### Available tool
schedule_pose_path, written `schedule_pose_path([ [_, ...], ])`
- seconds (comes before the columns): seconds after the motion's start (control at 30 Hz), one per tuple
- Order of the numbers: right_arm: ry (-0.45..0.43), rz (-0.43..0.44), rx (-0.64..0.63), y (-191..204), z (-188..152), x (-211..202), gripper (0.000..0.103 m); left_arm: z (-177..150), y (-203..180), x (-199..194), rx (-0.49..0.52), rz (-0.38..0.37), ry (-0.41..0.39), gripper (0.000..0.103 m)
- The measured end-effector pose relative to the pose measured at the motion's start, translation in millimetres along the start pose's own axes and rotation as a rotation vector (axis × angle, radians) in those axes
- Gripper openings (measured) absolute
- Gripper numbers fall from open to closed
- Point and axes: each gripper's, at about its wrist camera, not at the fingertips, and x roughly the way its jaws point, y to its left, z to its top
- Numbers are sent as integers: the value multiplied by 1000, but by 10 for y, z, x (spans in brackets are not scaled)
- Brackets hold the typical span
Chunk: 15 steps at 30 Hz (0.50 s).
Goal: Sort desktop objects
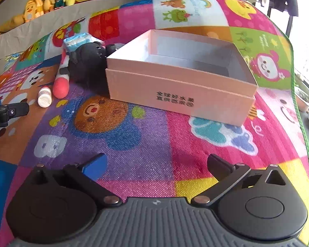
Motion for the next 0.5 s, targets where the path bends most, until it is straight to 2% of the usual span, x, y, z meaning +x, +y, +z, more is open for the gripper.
schedule_pose_path([
  [0.07, -80, 19, -63, 123, 65, -62, 102, 34, 162, -13, -27, 34, -15, 103],
  [0.13, -166, 61, -149, 304, 153, -138, 89, 77, 321, -44, -64, 62, -33, 103],
  [0.2, -221, 139, -242, 528, 286, -170, 63, 110, 471, -91, -106, 83, -56, 103],
  [0.23, -228, 177, -277, 660, 371, -146, 56, 116, 525, -115, -121, 88, -67, 103],
  [0.3, -212, 235, -331, 899, 503, -60, 34, 111, 618, -176, -139, 88, -81, 103],
  [0.33, -219, 243, -369, 1019, 562, -24, 30, 94, 641, -203, -133, 83, -80, 103],
  [0.43, -327, 107, -429, 1173, 744, 13, 28, 6, 645, -248, -92, 53, -58, 103],
  [0.5, -350, -5, -412, 1085, 891, 100, 28, -49, 599, -244, -77, 23, -43, 103],
])
